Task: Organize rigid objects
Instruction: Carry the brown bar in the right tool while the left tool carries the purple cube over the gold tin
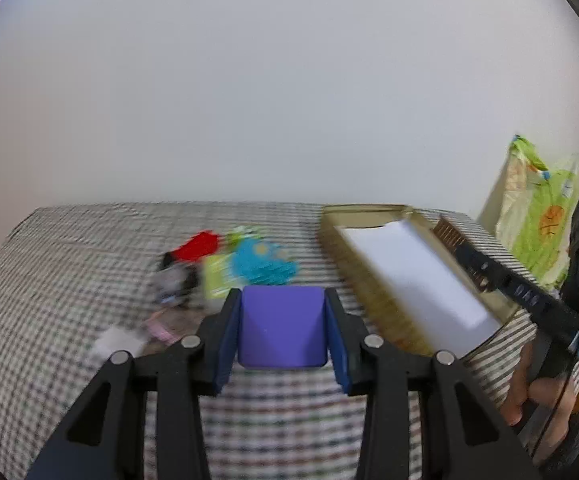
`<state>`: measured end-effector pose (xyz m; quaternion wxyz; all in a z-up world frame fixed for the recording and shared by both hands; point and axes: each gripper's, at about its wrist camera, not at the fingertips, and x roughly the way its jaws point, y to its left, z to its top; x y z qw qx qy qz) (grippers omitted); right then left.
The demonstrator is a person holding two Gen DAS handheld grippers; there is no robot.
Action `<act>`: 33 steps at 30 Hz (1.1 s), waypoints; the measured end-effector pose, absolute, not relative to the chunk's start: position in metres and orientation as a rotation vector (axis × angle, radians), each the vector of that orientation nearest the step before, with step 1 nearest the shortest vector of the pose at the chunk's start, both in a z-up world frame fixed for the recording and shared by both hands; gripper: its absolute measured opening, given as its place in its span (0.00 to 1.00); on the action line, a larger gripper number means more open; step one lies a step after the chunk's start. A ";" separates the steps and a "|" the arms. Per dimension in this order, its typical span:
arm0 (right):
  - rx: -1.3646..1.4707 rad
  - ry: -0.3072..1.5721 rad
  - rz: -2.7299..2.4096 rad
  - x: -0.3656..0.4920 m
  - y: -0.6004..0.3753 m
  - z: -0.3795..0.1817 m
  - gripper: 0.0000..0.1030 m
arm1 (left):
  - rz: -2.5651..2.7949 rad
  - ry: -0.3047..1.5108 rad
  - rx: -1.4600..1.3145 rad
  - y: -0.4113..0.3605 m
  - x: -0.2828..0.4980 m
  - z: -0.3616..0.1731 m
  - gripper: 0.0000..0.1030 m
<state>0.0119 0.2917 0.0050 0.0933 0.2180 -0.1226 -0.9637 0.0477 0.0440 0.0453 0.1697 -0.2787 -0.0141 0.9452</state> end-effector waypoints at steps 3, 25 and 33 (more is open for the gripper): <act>0.688 -0.361 -2.907 0.008 0.309 0.002 0.17 | 2.628 -0.026 -0.790 0.081 0.039 0.048 0.38; 0.986 -0.271 -2.977 -0.026 0.342 -0.019 0.17 | 2.563 0.207 -0.965 0.217 0.004 -0.001 0.37; 1.004 -0.248 -2.980 -0.029 0.338 -0.022 0.17 | 2.577 0.238 -0.941 0.221 0.003 -0.001 0.37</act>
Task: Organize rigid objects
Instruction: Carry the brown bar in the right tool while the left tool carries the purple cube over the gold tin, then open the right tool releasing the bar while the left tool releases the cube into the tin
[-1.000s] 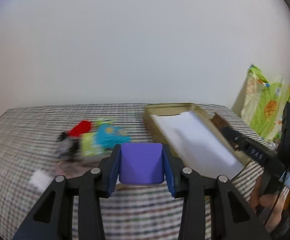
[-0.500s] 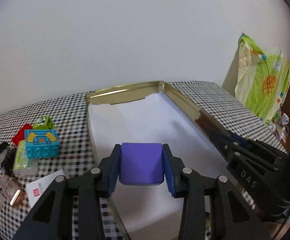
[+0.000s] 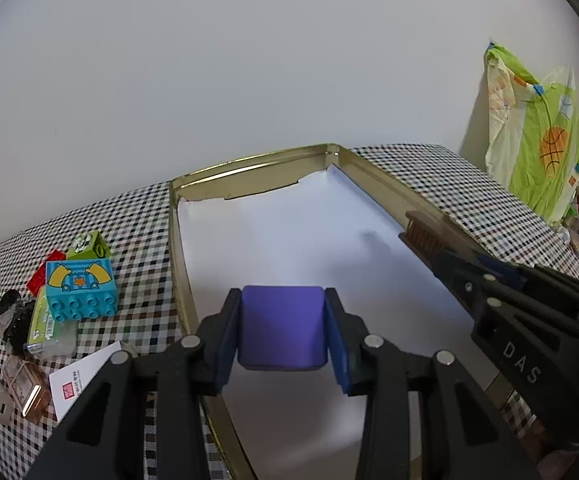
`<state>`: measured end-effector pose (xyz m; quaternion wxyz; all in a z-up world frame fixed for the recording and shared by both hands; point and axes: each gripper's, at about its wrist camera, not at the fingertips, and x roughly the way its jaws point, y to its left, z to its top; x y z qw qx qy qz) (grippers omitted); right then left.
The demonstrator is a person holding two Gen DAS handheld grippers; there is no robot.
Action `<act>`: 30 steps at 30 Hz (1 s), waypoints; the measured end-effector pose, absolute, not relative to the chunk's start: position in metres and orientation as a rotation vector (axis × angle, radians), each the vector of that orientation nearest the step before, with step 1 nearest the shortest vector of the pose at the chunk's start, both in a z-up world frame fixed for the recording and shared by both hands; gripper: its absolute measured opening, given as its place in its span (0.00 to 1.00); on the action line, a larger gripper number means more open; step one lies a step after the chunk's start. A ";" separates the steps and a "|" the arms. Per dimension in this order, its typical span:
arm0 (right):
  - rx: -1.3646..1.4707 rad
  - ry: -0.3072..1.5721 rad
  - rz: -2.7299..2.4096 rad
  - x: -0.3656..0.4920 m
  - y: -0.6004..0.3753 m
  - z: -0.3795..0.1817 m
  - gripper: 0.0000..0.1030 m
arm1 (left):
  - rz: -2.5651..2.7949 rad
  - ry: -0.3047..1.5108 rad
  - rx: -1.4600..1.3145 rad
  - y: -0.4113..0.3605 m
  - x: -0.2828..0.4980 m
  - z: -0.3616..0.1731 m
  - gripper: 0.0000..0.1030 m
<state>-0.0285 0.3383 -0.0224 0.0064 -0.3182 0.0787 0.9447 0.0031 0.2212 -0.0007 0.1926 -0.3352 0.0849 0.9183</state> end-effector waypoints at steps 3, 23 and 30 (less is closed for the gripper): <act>-0.996 0.240 2.956 -0.029 0.337 -0.023 0.17 | 2.580 0.241 -0.944 0.221 0.002 -0.001 0.37; -0.658 0.397 2.973 0.001 0.353 -0.004 0.82 | 2.743 0.214 -0.656 0.203 0.028 0.026 0.99; -0.591 0.398 2.955 0.004 0.353 -0.003 0.82 | 2.804 0.150 -0.668 0.181 0.017 0.025 0.99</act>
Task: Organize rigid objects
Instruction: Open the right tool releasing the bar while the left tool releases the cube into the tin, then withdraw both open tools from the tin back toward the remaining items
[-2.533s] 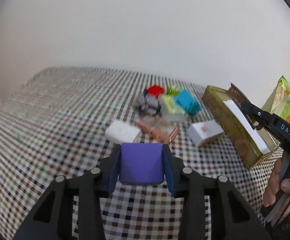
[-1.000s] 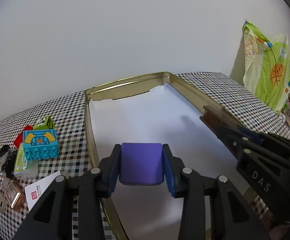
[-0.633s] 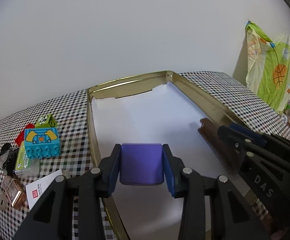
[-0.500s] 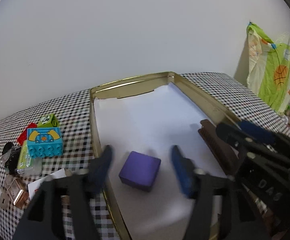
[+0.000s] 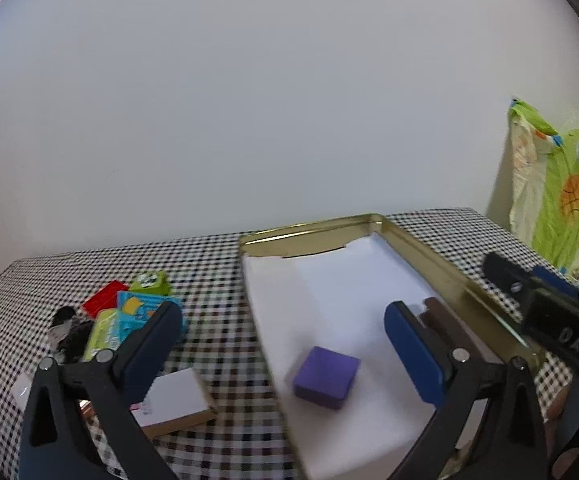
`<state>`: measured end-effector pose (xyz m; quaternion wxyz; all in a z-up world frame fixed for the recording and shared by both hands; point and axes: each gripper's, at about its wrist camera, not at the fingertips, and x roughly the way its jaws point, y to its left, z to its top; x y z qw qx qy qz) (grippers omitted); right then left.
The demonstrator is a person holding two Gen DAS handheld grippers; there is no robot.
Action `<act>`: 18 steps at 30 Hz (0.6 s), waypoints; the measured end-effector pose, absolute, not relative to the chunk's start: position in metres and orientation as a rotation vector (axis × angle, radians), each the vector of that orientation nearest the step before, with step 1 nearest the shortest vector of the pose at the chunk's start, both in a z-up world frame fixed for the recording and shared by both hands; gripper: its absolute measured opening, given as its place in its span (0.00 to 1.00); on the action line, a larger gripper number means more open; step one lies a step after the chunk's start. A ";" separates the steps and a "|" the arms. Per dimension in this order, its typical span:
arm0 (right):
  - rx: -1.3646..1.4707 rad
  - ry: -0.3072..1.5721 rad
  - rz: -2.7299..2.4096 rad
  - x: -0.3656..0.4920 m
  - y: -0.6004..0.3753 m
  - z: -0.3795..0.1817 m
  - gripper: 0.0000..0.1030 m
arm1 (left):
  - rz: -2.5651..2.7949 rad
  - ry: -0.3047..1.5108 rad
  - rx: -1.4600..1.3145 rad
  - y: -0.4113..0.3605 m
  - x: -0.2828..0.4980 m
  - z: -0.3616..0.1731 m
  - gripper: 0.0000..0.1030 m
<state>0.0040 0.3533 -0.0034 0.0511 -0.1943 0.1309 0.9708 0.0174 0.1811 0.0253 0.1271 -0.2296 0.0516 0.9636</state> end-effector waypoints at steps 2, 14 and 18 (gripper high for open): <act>-0.547 0.372 2.946 0.007 0.351 -0.002 0.82 | 2.827 0.148 -0.680 0.174 0.015 0.024 0.99; -0.384 0.214 2.861 0.029 0.339 0.005 0.82 | 2.936 0.136 -0.648 0.129 0.022 0.020 0.99; -0.388 0.175 2.849 0.031 0.328 0.007 0.82 | 2.953 0.191 -0.641 0.121 0.024 0.017 0.99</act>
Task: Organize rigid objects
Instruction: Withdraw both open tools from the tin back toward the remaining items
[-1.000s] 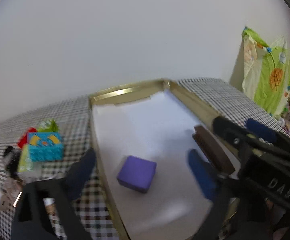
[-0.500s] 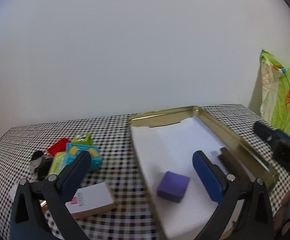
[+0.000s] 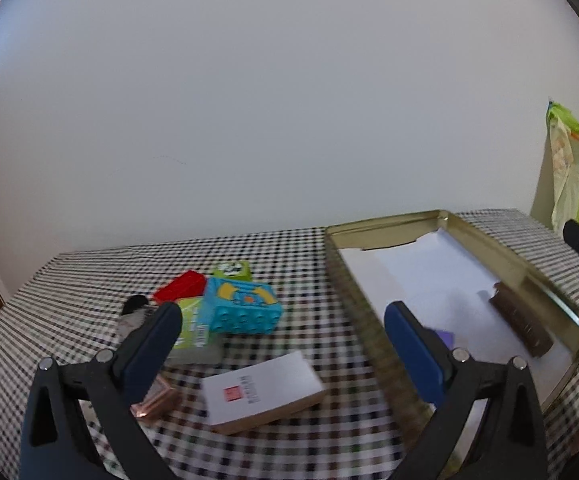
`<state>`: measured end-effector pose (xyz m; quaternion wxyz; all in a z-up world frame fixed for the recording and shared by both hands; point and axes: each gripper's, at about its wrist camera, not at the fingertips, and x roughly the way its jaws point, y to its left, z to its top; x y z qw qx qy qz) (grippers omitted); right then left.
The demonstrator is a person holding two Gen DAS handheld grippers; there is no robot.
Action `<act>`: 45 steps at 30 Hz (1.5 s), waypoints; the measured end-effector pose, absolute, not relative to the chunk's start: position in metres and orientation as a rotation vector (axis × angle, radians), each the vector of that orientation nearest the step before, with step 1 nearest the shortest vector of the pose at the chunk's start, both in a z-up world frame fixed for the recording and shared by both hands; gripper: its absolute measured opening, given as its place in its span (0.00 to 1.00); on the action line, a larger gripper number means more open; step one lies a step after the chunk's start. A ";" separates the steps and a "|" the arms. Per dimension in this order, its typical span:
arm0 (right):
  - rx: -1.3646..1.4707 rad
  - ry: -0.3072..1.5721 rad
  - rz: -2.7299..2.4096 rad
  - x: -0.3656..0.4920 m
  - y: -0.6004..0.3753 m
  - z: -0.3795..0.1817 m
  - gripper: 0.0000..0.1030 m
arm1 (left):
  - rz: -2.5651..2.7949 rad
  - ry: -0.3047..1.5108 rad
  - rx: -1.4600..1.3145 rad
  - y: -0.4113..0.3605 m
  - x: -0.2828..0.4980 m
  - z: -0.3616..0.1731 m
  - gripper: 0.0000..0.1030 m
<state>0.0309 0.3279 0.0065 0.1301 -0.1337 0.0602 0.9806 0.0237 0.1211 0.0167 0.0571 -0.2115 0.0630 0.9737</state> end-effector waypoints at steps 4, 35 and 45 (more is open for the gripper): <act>-0.385 0.147 2.841 0.032 0.314 0.007 0.82 | 2.953 0.169 -0.653 0.109 0.024 0.015 0.99; -0.419 0.255 2.995 0.057 0.218 0.006 0.82 | 2.950 0.028 -0.856 0.013 0.013 0.003 0.99; -0.521 0.178 3.105 0.049 0.167 0.002 0.82 | 2.954 -0.008 -0.974 -0.043 0.002 -0.006 0.99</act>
